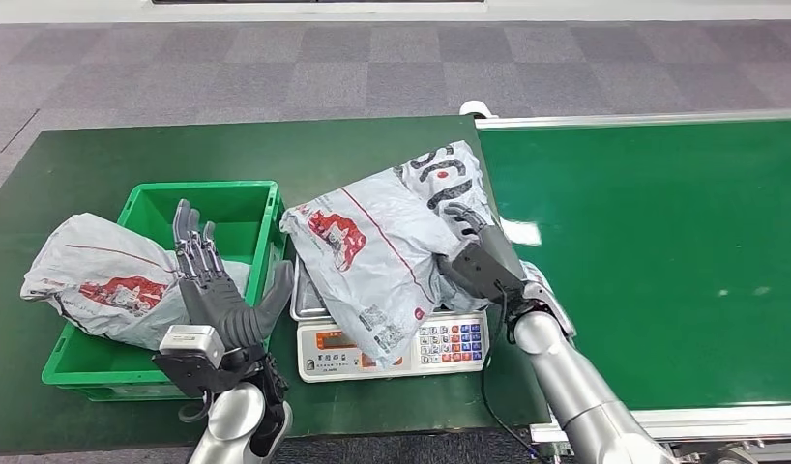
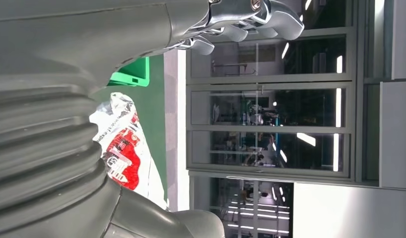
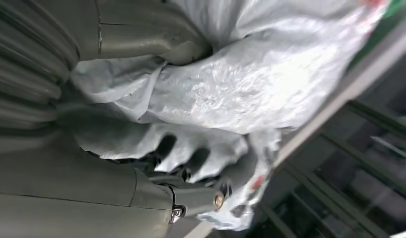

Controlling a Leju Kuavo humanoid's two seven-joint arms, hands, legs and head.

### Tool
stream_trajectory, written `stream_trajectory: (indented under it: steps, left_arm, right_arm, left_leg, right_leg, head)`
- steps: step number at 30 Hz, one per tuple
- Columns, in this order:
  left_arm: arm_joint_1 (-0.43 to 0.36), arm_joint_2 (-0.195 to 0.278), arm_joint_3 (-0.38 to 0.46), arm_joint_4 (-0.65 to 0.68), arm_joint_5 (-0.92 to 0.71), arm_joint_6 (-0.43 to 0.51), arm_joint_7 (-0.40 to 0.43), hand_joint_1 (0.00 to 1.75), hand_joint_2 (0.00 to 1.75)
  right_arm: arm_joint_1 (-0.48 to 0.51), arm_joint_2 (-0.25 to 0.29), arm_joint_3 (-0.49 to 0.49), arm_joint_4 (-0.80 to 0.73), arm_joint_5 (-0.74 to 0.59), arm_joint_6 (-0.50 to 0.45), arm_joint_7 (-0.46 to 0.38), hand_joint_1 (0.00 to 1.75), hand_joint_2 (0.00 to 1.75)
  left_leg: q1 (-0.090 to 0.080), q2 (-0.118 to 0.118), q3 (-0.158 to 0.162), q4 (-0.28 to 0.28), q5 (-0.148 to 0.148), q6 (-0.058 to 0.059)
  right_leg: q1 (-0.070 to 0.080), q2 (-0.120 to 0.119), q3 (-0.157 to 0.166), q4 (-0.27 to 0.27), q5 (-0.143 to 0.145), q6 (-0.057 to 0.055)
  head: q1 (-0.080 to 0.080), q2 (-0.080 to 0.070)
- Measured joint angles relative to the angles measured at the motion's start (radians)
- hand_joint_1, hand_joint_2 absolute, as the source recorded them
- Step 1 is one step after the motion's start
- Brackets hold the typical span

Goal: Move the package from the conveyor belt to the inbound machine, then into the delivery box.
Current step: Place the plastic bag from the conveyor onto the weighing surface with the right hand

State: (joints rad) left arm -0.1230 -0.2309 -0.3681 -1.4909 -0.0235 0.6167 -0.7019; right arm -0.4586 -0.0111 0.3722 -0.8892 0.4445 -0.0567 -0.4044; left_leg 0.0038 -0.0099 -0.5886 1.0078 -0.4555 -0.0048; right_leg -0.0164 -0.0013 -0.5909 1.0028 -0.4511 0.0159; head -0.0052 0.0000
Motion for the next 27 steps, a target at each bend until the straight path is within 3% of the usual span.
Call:
stream_trajectory:
  steps: [5, 13, 16, 22, 27]
  left_arm:
    - [-0.001, 0.002, 0.000, 0.025, 0.001, -0.048, 0.001, 0.00, 1.75]
    - [-0.051, 0.002, 0.002, 0.150, 0.040, -0.179, 0.002, 0.00, 1.75]
    - [-0.090, 0.002, 0.006, 0.222, 0.040, -0.228, 0.002, 0.00, 1.75]
    - [-0.207, -0.002, 0.022, 0.360, -0.022, -0.278, 0.067, 0.00, 1.75]
    - [-0.295, -0.012, 0.031, 0.457, -0.040, -0.293, 0.129, 0.00, 1.75]
  right_arm:
    - [0.100, -0.009, -0.017, -0.145, -0.189, 0.166, -0.175, 0.00, 1.75]
    - [0.236, 0.001, -0.088, -0.376, -0.292, 0.151, -0.294, 0.00, 1.75]
    - [0.277, 0.022, -0.143, -0.467, -0.336, 0.087, -0.296, 0.00, 1.75]
    - [0.323, 0.072, -0.240, -0.609, -0.329, -0.187, -0.296, 0.00, 1.75]
    - [0.341, 0.099, -0.272, -0.666, -0.322, -0.250, -0.296, 0.00, 1.75]
  left_leg:
    - [0.000, 0.000, 0.000, 0.000, 0.000, -0.001]
    - [0.000, 0.001, 0.000, 0.000, 0.000, -0.001]
    - [0.000, 0.001, 0.000, 0.000, 0.000, -0.001]
    - [0.000, 0.001, 0.000, 0.000, 0.000, -0.001]
    - [0.000, 0.002, 0.000, 0.000, 0.000, -0.001]
  right_leg:
    - [0.000, 0.000, 0.000, 0.000, 0.000, 0.000]
    - [0.000, 0.000, 0.000, 0.000, 0.000, 0.000]
    - [0.000, 0.000, 0.000, 0.000, 0.000, 0.000]
    - [0.000, 0.000, 0.000, 0.000, 0.000, 0.000]
    - [0.000, 0.001, 0.000, 0.000, 0.001, 0.000]
  head:
    - [0.000, 0.000]
    - [0.000, 0.000]
    - [0.000, 0.000]
    - [0.000, 0.000]
    - [0.000, 0.000]
